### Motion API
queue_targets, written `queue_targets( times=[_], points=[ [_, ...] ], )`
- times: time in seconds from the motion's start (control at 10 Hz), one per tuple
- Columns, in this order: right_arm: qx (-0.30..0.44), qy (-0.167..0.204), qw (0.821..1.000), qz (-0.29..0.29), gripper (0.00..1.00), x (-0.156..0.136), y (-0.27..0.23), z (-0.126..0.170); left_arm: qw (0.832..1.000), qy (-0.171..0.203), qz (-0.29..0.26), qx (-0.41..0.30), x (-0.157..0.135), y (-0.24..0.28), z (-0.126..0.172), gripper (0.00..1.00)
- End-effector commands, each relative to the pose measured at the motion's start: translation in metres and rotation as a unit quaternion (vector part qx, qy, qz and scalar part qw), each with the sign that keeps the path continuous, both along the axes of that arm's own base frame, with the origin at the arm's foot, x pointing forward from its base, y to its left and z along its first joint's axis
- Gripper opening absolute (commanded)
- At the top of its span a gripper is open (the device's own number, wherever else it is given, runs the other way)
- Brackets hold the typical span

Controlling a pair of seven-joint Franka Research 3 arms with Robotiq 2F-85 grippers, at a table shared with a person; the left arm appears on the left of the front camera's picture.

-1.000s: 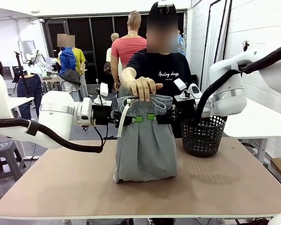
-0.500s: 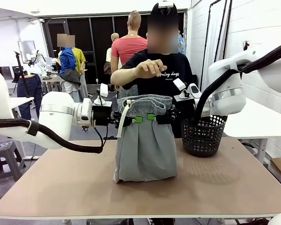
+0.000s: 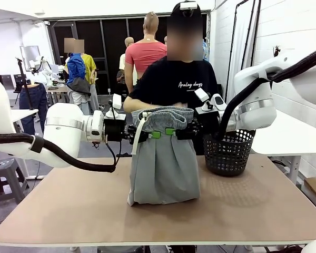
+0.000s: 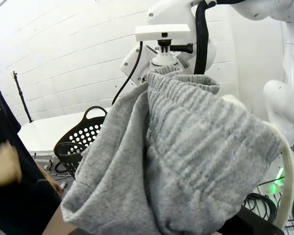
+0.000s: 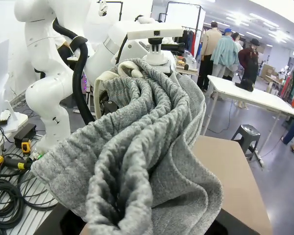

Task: Fold the training pants.
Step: Fold the Training pants in half.

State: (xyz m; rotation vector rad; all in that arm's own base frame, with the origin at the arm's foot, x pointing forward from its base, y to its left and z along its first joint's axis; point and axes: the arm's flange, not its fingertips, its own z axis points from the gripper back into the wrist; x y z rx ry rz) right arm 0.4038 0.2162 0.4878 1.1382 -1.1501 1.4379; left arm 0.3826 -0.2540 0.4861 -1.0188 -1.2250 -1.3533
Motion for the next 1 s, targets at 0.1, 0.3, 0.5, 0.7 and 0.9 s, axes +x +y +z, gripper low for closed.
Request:
queue_targets(
  times=[0.1, 0.3, 0.5, 0.7, 0.9],
  points=[
    [0.006, 0.004, 1.0, -0.003, 0.0, -0.0035, -0.0009, -0.0006, 1.0, -0.005, 0.004, 0.002, -0.0011, -0.0002, 0.0033, 0.0],
    [0.006, 0.004, 1.0, -0.003, 0.0, -0.0035, -0.0009, -0.0006, 1.0, -0.005, 0.004, 0.002, -0.0011, -0.0002, 0.0033, 0.0],
    [0.006, 0.004, 1.0, -0.003, 0.0, -0.0035, -0.0009, -0.0006, 1.0, -0.005, 0.004, 0.002, -0.0011, -0.0002, 0.0033, 0.0],
    [0.006, 0.004, 1.0, -0.003, 0.0, -0.0035, -0.0009, -0.0006, 1.0, -0.005, 0.004, 0.002, -0.0011, -0.0002, 0.0033, 0.0],
    [0.006, 0.004, 1.0, -0.003, 0.0, -0.0035, -0.0009, -0.0006, 1.0, -0.005, 0.004, 0.002, -0.0011, -0.0002, 0.0033, 0.0]
  ],
)
